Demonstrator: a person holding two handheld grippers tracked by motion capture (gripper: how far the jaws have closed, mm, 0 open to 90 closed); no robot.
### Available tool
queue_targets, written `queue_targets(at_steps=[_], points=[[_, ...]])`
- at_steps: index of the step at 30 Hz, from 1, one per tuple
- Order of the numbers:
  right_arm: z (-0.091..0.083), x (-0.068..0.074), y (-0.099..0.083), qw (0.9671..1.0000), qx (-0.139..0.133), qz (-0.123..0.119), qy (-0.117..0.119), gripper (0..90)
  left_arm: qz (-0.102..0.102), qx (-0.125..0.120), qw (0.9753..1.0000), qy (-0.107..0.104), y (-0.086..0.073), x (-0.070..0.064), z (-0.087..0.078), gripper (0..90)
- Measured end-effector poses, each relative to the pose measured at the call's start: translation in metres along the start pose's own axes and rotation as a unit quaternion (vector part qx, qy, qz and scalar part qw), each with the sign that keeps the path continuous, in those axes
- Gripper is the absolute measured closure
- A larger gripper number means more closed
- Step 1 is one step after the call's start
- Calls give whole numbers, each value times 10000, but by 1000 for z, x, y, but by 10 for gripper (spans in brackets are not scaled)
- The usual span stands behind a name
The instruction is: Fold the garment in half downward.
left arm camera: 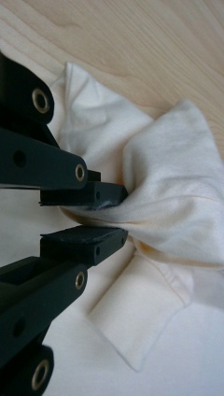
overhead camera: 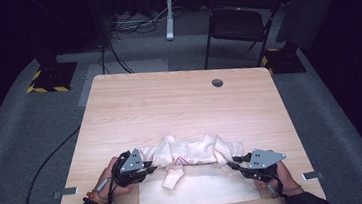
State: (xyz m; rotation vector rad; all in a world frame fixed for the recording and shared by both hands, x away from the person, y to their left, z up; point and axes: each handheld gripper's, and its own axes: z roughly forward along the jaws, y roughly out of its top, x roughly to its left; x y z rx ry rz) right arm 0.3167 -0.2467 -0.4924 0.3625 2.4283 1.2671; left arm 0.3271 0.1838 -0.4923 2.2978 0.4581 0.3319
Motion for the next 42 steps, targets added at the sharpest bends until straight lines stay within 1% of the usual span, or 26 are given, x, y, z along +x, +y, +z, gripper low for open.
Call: queue_targets(at_steps=[2,5,6,7,10,11,12,14,15,16,17,18,19,20,21,22,23,25,27,28,29,31,32,33,37,42], points=[[-1,2,-3,10000,55,-17,0,770,16,85,10000,-12,-2,-2,2,773],[-1,4,-6,9998,195,-52,-6,770,147,325,9994,22,-5,-5,5,761],[0,5,-7,9997,244,-58,-6,770,119,298,9995,11,-6,-5,5,758],[1,7,-11,9990,420,-143,-68,770,26,244,9997,-35,-8,-4,4,757],[1,8,-14,9990,428,-79,-22,770,-16,249,9996,-94,-9,-4,3,751],[0,9,-15,9987,512,-77,-28,770,-6,257,9996,-125,-10,-3,3,739],[0,9,-15,9987,512,-77,-28,770,12,273,9996,-122,-10,-4,2,739],[0,11,-17,9983,580,-85,-68,770,113,316,9994,-88,-11,-6,1,736],[-2,12,-19,9984,560,-30,-98,771,343,448,9984,50,-9,-10,1,727],[-3,13,-19,9983,563,-15,-114,771,343,448,9984,50,-9,-10,1,725],[-3,13,-19,9983,563,-15,-114,771,478,547,9972,164,-7,-14,1,725],[-4,15,-20,9982,577,-9,-187,772,624,709,9950,329,-3,-20,2,724],[-4,15,-20,9982,577,-9,-187,772,624,709,9950,329,-3,-20,2,724],[-4,16,-20,9980,588,-44,-222,772,672,726,9944,371,-3,-22,2,724],[-5,19,-19,9977,622,-58,-272,772,597,677,9953,361,-4,-23,1,723],[-5,19,-19,9977,622,-58,-272,772,597,677,9953,361,-4,-23,1,722],[-5,20,-19,9975,633,-52,-316,772,569,613,9959,330,-6,-21,1,721],[-5,21,-19,9975,619,-36,-329,773,396,470,9978,250,-10,-19,1,719],[-5,20,-21,9979,569,25,-313,774,373,375,9984,224,-12,-18,1,719],[-4,18,-23,9982,507,137,-288,776,326,319,9987,207,-13,-16,1,721],[-4,18,-23,9982,507,137,-288,776,248,261,9992,185,-14,-16,2,721],[-3,16,-24,9981,492,245,-263,778,242,245,9993,169,-14,-15,2,720],[-2,15,-23,9980,511,258,-266,778,251,241,9993,164,-14,-14,3,720],[0,14,-21,9974,565,286,-332,779,237,228,9993,189,-14,-14,3,719],[4,11,-18,9962,669,285,-476,779,224,208,9993,215,-13,-7,6,719],[9,7,-15,9953,719,295,-576,779,214,216,9993,218,-11,0,8,719]])
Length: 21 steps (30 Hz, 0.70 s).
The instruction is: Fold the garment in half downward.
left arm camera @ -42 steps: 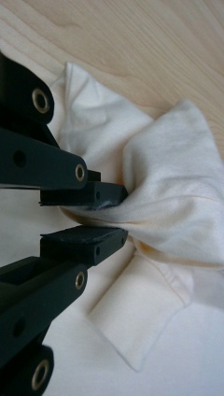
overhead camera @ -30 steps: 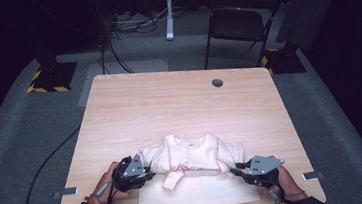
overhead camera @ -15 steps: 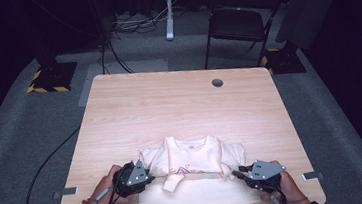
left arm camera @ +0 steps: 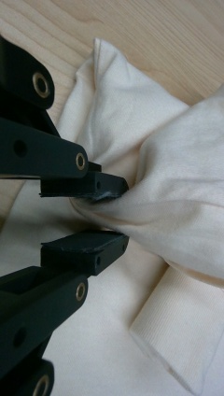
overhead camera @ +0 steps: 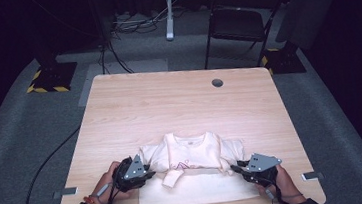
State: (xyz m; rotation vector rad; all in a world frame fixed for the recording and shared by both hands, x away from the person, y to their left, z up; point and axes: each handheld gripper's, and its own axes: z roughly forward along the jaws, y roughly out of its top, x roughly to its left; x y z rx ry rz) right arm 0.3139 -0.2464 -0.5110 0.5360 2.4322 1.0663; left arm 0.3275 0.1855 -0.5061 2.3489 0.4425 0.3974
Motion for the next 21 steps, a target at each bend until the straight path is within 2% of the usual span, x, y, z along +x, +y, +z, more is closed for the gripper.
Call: queue_targets(at_steps=[11,21], points=[[15,-17,9,9999,65,125,-75,778,-195,69,9997,113,7,22,10,714],[32,-39,18,9994,175,131,-280,774,-313,47,9993,208,13,40,20,711]])
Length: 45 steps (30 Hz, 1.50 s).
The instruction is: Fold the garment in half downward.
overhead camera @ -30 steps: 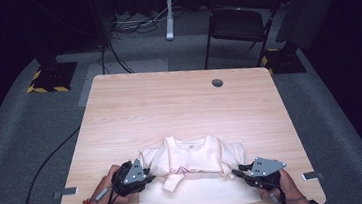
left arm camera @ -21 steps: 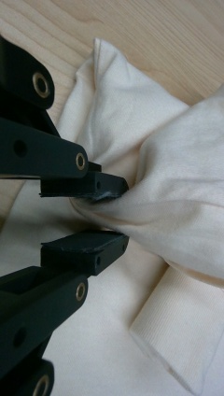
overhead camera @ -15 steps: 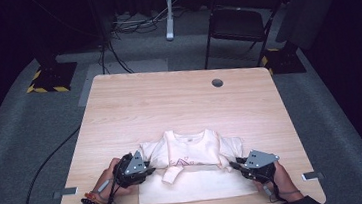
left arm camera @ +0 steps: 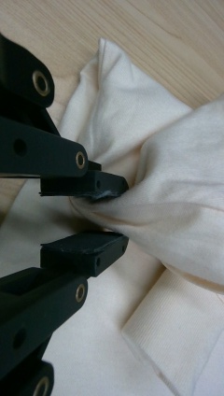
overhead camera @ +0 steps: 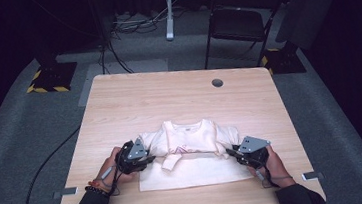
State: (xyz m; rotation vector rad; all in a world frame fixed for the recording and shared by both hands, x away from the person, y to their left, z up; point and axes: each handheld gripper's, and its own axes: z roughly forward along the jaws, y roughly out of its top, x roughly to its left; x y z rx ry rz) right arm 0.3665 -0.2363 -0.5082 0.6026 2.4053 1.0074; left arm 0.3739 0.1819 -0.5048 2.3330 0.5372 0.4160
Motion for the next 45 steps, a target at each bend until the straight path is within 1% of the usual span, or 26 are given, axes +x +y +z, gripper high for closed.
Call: queue_targets(at_steps=[3,5,8,12,13,14,17,18,21,22,23,24,26,28,31,33,34,35,36,37,38,39,40,41,43,45], points=[[3,-4,1,10000,-10,4,-42,774,-49,-13,10000,16,1,5,2,711],[5,-6,2,10000,-8,55,-54,774,-88,-35,10000,28,1,8,4,710],[10,-11,3,9999,-31,26,-134,773,-157,-62,9998,52,2,13,7,710],[12,-13,4,9998,-56,47,-167,773,-217,-104,9997,87,3,18,10,709],[13,-14,4,9998,-67,58,-159,773,-245,-113,9996,86,3,19,10,707],[14,-15,3,9998,-101,69,-167,772,-321,-156,9993,80,3,20,11,696],[13,-15,3,9998,-127,46,-178,770,-334,-188,9992,89,2,20,11,685],[13,-15,2,9997,-153,124,-159,766,-371,-189,9991,111,2,19,11,683],[11,-16,1,9996,-184,178,-115,737,-380,-178,9990,143,2,17,11,657],[10,-16,1,9996,-179,206,-94,717,-425,-193,9989,62,2,17,11,632],[10,-16,1,9996,-179,206,-94,717,-425,-193,9989,62,2,17,11,594],[8,-16,1,9995,-196,221,-59,686,-451,-215,9987,11,2,17,11,580],[8,-16,1,9995,-208,234,-47,678,-451,-216,9987,10,2,16,11,570],[6,-17,0,9994,-227,262,-26,657,-462,-214,9987,-8,3,15,11,524],[5,-17,0,9993,-223,303,41,624,-483,-195,9986,-55,3,13,11,493],[4,-17,0,9993,-220,299,73,606,-529,-202,9983,-167,4,12,11,408],[3,-17,0,9992,-215,311,139,565,-533,-188,9982,-201,5,11,12,341],[3,-17,0,9992,-215,311,139,565,-533,-188,9982,-201,5,11,12,290],[3,-17,1,9988,-237,341,243,494,-547,-180,9981,-225,5,11,12,253],[3,-17,1,9988,-237,341,243,494,-576,-186,9978,-280,5,11,12,253],[3,-17,1,9986,-235,369,296,464,-602,-199,9975,-313,5,10,12,224],[3,-16,1,9982,-230,380,399,385,-631,-226,9972,-321,5,9,11,190],[3,-15,1,9981,-221,365,440,353,-679,-256,9968,-341,4,9,11,170],[3,-15,1,9981,-221,365,440,353,-734,-278,9963,-349,3,9,10,170],[2,-13,1,9982,-187,338,468,296,-839,-310,9957,-232,1,8,7,105],[1,-12,0,9978,-195,373,502,238,-974,-393,9944,-127,-1,8,3,79]])
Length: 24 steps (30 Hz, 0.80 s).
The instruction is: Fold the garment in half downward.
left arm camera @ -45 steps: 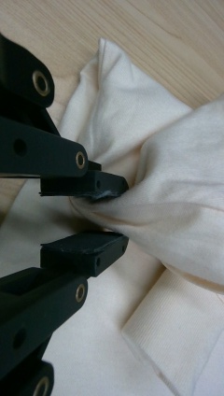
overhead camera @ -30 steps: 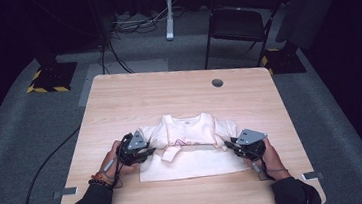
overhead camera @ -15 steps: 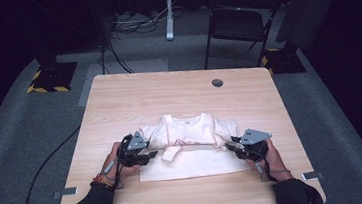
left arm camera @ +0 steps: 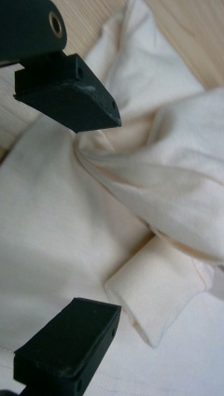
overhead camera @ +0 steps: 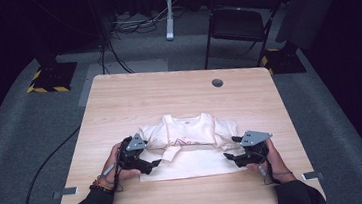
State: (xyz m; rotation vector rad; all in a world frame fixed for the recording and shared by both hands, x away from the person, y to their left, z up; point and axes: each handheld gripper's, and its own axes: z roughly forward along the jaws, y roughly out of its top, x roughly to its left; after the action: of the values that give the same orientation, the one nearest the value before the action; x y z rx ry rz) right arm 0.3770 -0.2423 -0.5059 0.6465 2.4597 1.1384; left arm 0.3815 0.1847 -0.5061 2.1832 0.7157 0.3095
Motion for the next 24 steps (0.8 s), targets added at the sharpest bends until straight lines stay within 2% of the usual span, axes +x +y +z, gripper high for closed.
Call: queue_targets(at_steps=[1,2,3,7,8,9,12,17,18,20,21,24], points=[[-2,0,0,10000,12,40,15,202,-156,-161,9997,-32,-1,1,-5,54],[-2,0,0,10000,12,40,15,202,-156,-161,9997,-32,-1,1,-5,53],[-3,1,-1,10000,24,79,-44,146,-201,-183,9996,-32,-1,1,-6,53],[-4,0,-2,9996,123,234,-98,54,-171,-124,9998,-10,1,-2,-5,42],[-4,0,-2,9996,123,234,-98,54,-171,-124,9998,-10,1,-2,-5,38],[-4,-2,-2,9993,136,334,-106,29,-156,-103,9998,-4,1,-2,-4,33],[-4,-3,-2,9989,160,424,-90,27,-148,1,9999,18,3,-4,-2,32],[-2,-4,2,9985,201,486,-143,31,-98,15,9999,72,6,-3,-1,35],[-2,-4,5,9986,118,507,-85,62,-90,-15,9999,79,7,-3,-2,42],[-3,-4,6,9986,98,515,-63,69,-44,-3,9999,123,12,-1,-3,44],[-3,-5,9,9987,63,504,-103,84,-45,-23,9999,148,13,0,-3,54],[-4,-7,16,9988,87,468,-107,147,-161,-101,9998,83,22,6,-5,63]])
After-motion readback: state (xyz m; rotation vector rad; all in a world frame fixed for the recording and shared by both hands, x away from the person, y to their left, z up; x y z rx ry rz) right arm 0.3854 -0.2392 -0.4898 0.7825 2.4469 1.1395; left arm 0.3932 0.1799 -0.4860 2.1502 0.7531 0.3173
